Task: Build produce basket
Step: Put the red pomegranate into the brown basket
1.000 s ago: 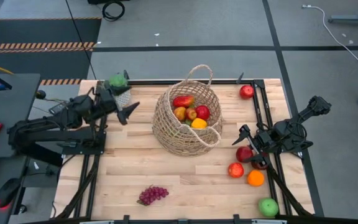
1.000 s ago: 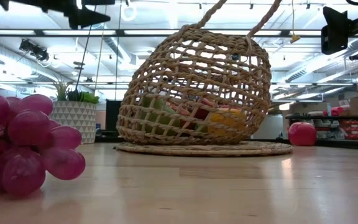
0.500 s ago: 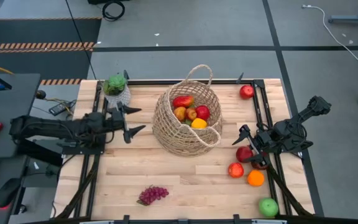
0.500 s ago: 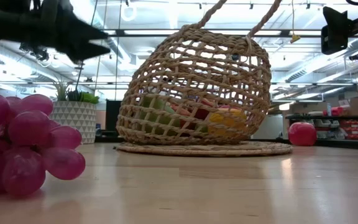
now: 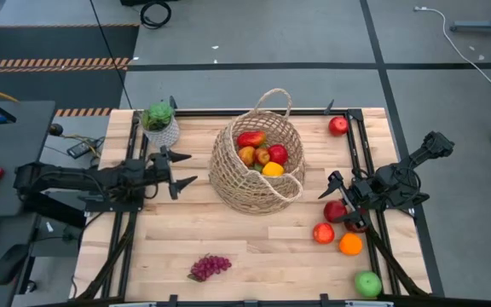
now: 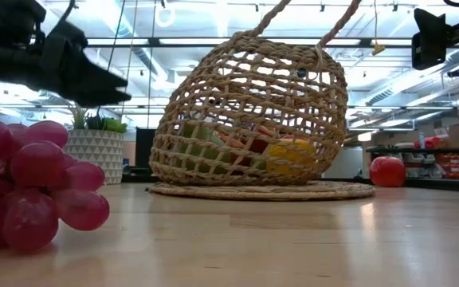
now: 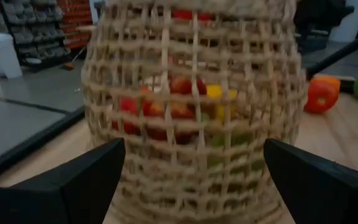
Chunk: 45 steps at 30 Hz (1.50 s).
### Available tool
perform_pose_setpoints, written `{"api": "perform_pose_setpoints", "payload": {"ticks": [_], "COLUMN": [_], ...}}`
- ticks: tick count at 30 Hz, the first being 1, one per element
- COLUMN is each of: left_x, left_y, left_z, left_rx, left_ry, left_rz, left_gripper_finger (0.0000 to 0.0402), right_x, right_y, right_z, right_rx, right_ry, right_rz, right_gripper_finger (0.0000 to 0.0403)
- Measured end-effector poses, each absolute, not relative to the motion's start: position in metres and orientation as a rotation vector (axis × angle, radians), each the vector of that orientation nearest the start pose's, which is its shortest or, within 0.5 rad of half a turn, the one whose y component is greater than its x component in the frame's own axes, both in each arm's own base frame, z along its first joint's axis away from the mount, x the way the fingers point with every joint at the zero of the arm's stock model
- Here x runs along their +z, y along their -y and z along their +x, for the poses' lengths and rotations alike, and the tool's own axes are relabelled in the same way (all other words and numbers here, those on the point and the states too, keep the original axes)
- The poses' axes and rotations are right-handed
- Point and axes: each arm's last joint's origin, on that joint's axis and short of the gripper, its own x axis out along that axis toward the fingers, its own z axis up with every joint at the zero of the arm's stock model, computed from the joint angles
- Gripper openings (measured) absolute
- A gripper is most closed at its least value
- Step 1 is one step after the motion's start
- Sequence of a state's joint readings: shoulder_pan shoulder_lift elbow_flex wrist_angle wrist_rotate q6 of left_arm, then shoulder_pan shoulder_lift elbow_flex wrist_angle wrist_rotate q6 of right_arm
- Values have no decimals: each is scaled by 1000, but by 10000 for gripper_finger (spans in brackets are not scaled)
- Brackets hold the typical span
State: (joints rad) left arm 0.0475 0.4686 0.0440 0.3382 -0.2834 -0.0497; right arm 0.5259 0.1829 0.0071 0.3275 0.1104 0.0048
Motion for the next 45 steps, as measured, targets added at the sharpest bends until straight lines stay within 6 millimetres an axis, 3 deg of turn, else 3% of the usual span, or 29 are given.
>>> {"api": "perform_pose_setpoints", "payload": {"ticks": [5,16,23,32,45], "left_x": [157,156,155,154,154], "left_y": [-14,-15,-15,-15,-15], "left_z": [125,123,122,123,123], "left_rx": [344,373,364,364,364], "left_ry": [-109,-127,-160,-165,-165], "left_rz": [-46,8,128,135,135], "left_gripper_finger": [390,390,390,390,390], "right_x": [182,182,182,182,213], "right_y": [-51,-51,-51,-51,-46], "right_z": [95,95,95,95,86], "right_rx": [415,415,415,415,387], "right_ry": [144,144,144,146,488], "right_rz": [52,53,53,53,79], "right_gripper_finger": [364,364,364,364,364]}}
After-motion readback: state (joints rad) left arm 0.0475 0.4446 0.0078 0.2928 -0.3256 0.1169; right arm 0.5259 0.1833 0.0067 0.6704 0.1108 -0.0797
